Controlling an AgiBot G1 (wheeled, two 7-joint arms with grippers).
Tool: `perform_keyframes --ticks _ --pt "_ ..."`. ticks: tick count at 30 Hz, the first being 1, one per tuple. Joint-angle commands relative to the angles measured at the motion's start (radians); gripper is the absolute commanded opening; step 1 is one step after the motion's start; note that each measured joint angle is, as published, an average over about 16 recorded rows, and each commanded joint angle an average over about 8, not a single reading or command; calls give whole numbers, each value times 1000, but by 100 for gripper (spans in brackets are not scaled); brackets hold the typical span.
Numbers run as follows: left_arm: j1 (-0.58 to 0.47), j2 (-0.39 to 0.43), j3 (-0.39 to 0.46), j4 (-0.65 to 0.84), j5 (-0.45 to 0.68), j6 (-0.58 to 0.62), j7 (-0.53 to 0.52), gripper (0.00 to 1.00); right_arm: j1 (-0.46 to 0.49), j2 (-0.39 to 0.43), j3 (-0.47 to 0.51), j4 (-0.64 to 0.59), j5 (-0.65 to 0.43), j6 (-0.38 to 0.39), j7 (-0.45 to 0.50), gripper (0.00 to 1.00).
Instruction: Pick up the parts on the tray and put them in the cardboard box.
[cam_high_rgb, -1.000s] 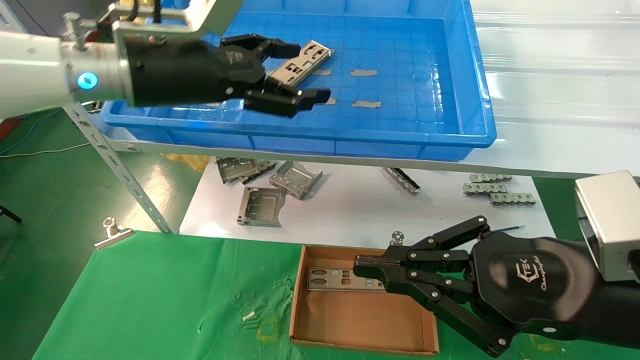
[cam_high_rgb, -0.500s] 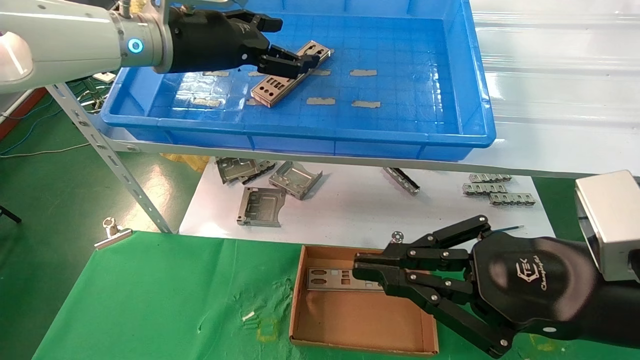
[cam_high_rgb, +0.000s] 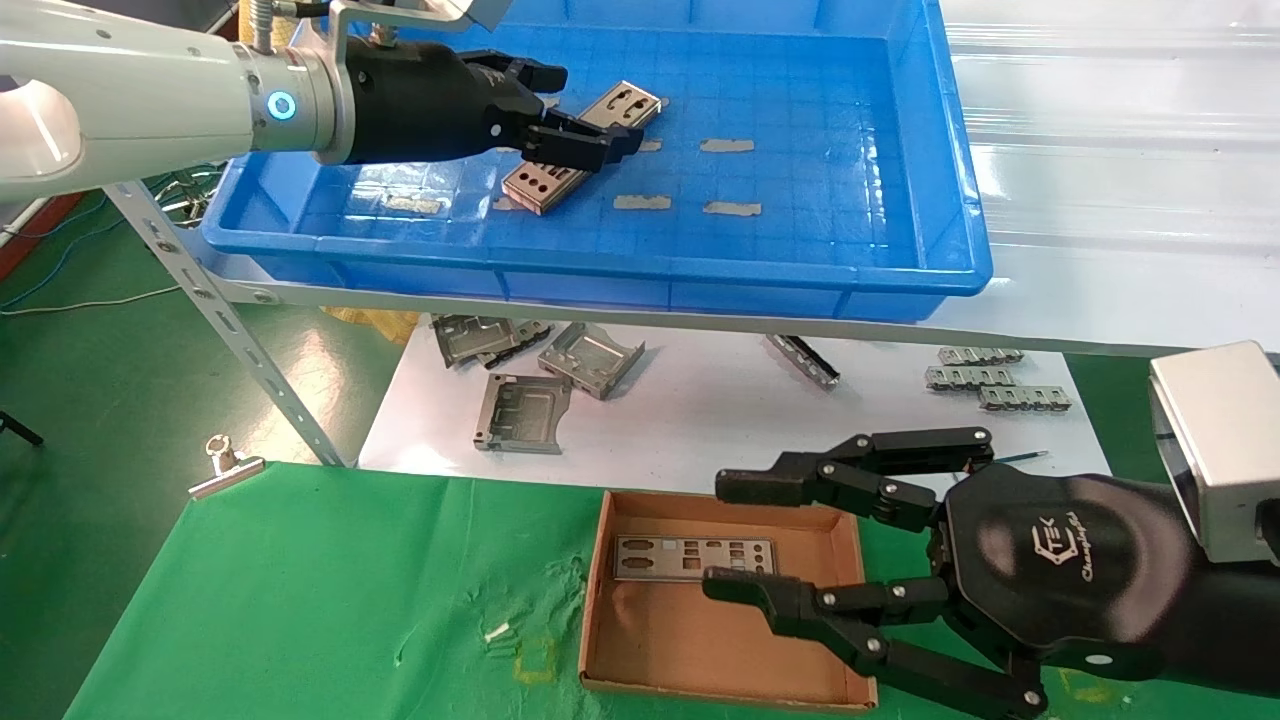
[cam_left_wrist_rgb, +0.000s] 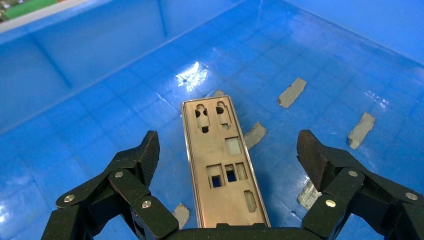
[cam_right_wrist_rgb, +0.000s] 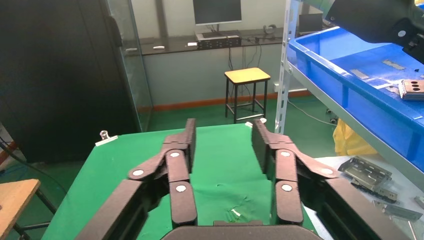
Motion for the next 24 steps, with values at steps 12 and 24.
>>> perform_keyframes --ticks 12,24 --pt "15 3 29 -27 13 -46 -57 0 0 0 0 0 0 0 0 100" --pt "33 5 53 -63 5 -80 -84 0 0 0 0 0 0 0 0 100"
